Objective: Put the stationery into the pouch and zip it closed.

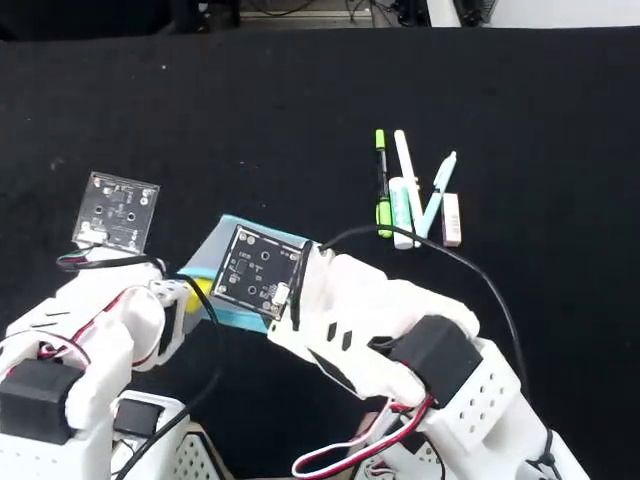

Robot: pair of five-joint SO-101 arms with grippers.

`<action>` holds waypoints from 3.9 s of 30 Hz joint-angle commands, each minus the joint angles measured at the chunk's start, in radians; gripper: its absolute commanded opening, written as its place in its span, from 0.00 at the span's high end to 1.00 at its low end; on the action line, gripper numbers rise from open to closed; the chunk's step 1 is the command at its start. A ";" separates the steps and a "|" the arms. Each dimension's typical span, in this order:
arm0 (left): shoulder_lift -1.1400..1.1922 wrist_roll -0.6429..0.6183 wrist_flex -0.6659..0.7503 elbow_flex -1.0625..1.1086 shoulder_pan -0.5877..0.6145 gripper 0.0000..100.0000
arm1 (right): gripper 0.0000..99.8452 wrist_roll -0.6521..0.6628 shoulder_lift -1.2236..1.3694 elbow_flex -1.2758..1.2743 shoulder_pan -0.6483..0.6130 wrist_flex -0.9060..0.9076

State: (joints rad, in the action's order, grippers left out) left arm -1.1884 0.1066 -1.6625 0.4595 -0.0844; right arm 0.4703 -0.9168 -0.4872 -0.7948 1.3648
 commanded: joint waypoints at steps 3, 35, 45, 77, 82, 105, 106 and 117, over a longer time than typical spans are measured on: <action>0.009 -0.008 0.015 -0.056 0.021 0.77 | 0.99 -0.002 -0.021 0.010 -0.012 -0.025; -0.002 -0.006 0.212 0.133 0.024 0.97 | 0.81 -0.215 -0.019 0.533 0.031 0.299; -0.002 -0.015 0.344 0.134 0.024 0.97 | 0.87 -0.285 -0.013 0.254 0.560 0.166; -0.002 -0.262 0.608 0.406 0.111 0.97 | 0.87 -0.445 0.524 -0.013 0.733 -0.245; -0.002 -0.262 0.605 0.410 0.111 0.97 | 0.87 -0.445 0.731 0.136 0.775 -0.241; -0.003 -0.262 0.598 0.420 0.110 0.97 | 0.87 -0.379 1.503 0.938 0.835 -0.057; -0.003 -0.262 0.598 0.420 0.110 0.97 | 0.87 -0.381 1.535 0.980 0.844 -0.038; -0.003 -0.262 0.598 0.420 0.110 0.97 | 0.87 -0.376 1.897 1.508 0.856 0.262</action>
State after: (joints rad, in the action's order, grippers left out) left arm -1.1792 -0.1450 -1.0610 0.8922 0.0245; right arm 0.0867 0.9337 0.8447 0.0522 1.5459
